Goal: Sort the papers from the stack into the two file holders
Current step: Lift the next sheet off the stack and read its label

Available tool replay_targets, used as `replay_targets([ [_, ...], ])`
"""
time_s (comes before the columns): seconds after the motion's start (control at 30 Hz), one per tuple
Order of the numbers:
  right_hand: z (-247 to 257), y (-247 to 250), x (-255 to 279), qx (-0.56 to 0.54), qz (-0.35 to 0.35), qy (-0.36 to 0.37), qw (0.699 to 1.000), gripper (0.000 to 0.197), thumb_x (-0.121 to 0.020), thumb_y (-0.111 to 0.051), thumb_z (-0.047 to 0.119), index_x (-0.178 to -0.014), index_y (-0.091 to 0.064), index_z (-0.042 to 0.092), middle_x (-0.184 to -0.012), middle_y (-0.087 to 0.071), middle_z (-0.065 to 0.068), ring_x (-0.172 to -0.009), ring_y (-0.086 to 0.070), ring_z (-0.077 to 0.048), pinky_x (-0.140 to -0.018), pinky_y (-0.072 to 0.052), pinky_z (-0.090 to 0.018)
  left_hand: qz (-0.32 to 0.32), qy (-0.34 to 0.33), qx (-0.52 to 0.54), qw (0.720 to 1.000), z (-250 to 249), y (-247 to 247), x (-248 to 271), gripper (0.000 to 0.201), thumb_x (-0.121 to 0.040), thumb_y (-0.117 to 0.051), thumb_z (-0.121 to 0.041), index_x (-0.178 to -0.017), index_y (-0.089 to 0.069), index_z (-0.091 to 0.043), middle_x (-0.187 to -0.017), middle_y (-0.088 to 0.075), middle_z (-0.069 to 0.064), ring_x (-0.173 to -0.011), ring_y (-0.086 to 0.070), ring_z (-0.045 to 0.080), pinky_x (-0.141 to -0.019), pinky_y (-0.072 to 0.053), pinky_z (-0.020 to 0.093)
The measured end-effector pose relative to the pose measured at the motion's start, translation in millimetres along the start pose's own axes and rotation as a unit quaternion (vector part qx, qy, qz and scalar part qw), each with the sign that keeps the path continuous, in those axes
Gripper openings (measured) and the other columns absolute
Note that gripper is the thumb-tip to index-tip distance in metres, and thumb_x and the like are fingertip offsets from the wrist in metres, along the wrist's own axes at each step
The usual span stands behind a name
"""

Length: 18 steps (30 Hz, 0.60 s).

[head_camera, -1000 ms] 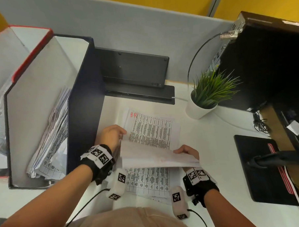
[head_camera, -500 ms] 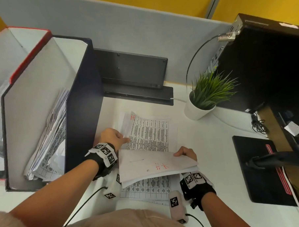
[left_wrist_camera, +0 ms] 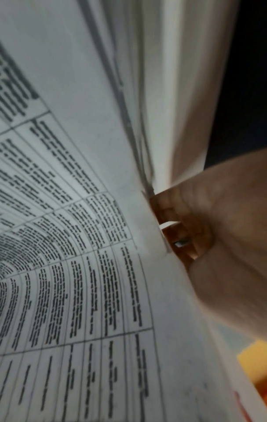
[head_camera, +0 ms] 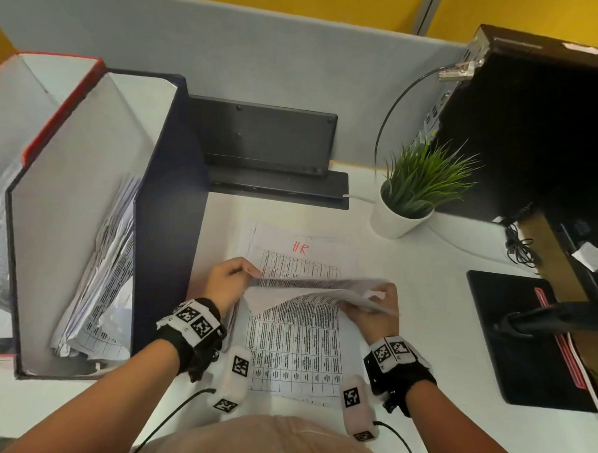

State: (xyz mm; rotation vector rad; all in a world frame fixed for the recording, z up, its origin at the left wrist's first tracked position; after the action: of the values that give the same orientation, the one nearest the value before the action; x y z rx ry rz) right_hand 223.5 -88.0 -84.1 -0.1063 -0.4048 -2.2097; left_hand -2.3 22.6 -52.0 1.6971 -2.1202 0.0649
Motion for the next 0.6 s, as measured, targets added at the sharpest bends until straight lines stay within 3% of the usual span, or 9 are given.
replay_targets([
  [0.1, 3, 2, -5, -0.028, 0.042, 0.001, 0.999, 0.054, -0.066, -0.076, -0.01, -0.109, -0.051, 0.01, -0.078, -0.063, -0.013, -0.068, -0.058, -0.018, -0.068, -0.05, -0.022, 0.033, 0.025, 0.051, 0.998, -5, 2, 3, 0.038, -0.08, -0.036, 0.019, -0.057, -0.055, -0.005, -0.077, -0.061, 0.013, -0.078, -0.056, 0.022, -0.075, -0.047, 0.028],
  [0.2, 2, 1, -6, 0.053, 0.06, 0.003, 0.997, 0.019, -0.072, -0.075, -0.002, -0.075, -0.062, 0.012, -0.071, -0.062, -0.003, -0.063, -0.057, -0.01, -0.06, -0.045, -0.011, 0.057, 0.038, 0.064, 0.996, -9, 2, 4, 0.036, -0.078, -0.034, 0.017, -0.056, -0.054, -0.003, -0.075, -0.062, 0.017, -0.075, -0.055, 0.026, -0.068, -0.045, 0.026],
  [0.3, -6, 1, -8, -0.027, 0.045, -0.046, 0.998, 0.032, -0.075, -0.06, -0.015, -0.053, -0.055, 0.008, -0.056, -0.056, -0.001, -0.052, -0.053, -0.01, -0.049, -0.044, -0.008, 0.029, 0.06, 0.044, 0.997, -11, 4, -1, 0.024, -0.08, -0.04, 0.004, -0.073, -0.063, 0.003, -0.094, -0.064, 0.021, -0.086, -0.052, 0.026, -0.066, -0.04, 0.025],
  [0.37, -10, 5, -11, -0.174, 0.032, -0.154, 0.972, 0.039, -0.068, -0.053, -0.018, -0.04, -0.05, 0.009, -0.046, -0.051, -0.003, -0.044, -0.05, -0.017, -0.043, -0.045, -0.015, 0.0, 0.098, 0.055, 0.994, -11, 5, -9, 0.026, -0.086, -0.04, -0.008, -0.087, -0.065, -0.001, -0.089, -0.061, 0.009, -0.076, -0.049, 0.02, -0.061, -0.037, 0.024],
  [0.4, -11, 5, -11, -0.223, 0.035, -0.205, 0.952, 0.04, -0.064, -0.052, -0.017, -0.035, -0.049, 0.01, -0.042, -0.049, -0.003, -0.039, -0.049, -0.017, -0.041, -0.044, -0.017, -0.015, 0.119, 0.058, 0.991, -10, 6, -13, 0.024, -0.089, -0.042, -0.013, -0.084, -0.064, -0.005, -0.082, -0.057, 0.006, -0.069, -0.047, 0.018, -0.059, -0.037, 0.025],
  [0.43, -10, 6, -11, -0.245, 0.039, -0.231, 0.941, 0.042, -0.063, -0.051, -0.016, -0.031, -0.048, 0.011, -0.039, -0.048, -0.003, -0.035, -0.048, -0.016, -0.039, -0.043, -0.017, -0.025, 0.137, 0.043, 0.989, -8, 7, -17, 0.02, -0.09, -0.046, -0.017, -0.078, -0.061, -0.008, -0.078, -0.055, 0.005, -0.065, -0.047, 0.019, -0.059, -0.04, 0.028],
  [0.5, -10, 4, -11, -0.254, 0.031, -0.231, 0.939, 0.046, -0.064, -0.049, -0.017, -0.028, -0.046, 0.012, -0.035, -0.046, -0.001, -0.031, -0.046, -0.014, -0.037, -0.04, -0.015, -0.017, 0.139, -0.091, 0.986, -2, 10, -24, 0.016, -0.088, -0.055, -0.02, -0.077, -0.061, -0.01, -0.082, -0.062, 0.01, -0.076, -0.058, 0.026, -0.075, -0.048, 0.033],
  [0.53, -9, 3, -10, -0.26, 0.026, -0.228, 0.938, 0.047, -0.064, -0.049, -0.018, -0.028, -0.045, 0.012, -0.035, -0.045, -0.001, -0.03, -0.045, -0.014, -0.036, -0.039, -0.015, -0.005, 0.137, -0.151, 0.979, 1, 11, -25, 0.013, -0.087, -0.059, -0.021, -0.085, -0.065, -0.009, -0.089, -0.065, 0.011, -0.087, -0.061, 0.028, -0.082, -0.048, 0.033],
  [0.6, -10, 1, -8, -0.267, 0.017, -0.222, 0.938, 0.046, -0.062, -0.049, -0.018, -0.029, -0.044, 0.013, -0.035, -0.042, 0.001, -0.03, -0.044, -0.013, -0.035, -0.039, -0.016, 0.003, 0.136, -0.209, 0.968, 7, 9, -24, 0.022, -0.082, -0.068, -0.025, -0.099, -0.066, -0.009, -0.094, -0.064, 0.005, -0.093, -0.06, 0.023, -0.08, -0.047, 0.027],
])
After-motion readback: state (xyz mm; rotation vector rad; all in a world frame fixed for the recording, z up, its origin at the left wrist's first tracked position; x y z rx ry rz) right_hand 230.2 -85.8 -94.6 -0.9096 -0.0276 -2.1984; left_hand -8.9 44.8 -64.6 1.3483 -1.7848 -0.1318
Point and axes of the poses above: each hand's wrist, its own x-axis away from the middle knuckle, its own y-axis out of the back of the hand, z = x × y, the point moved 1 cm from there along -x, towards the middle knuckle
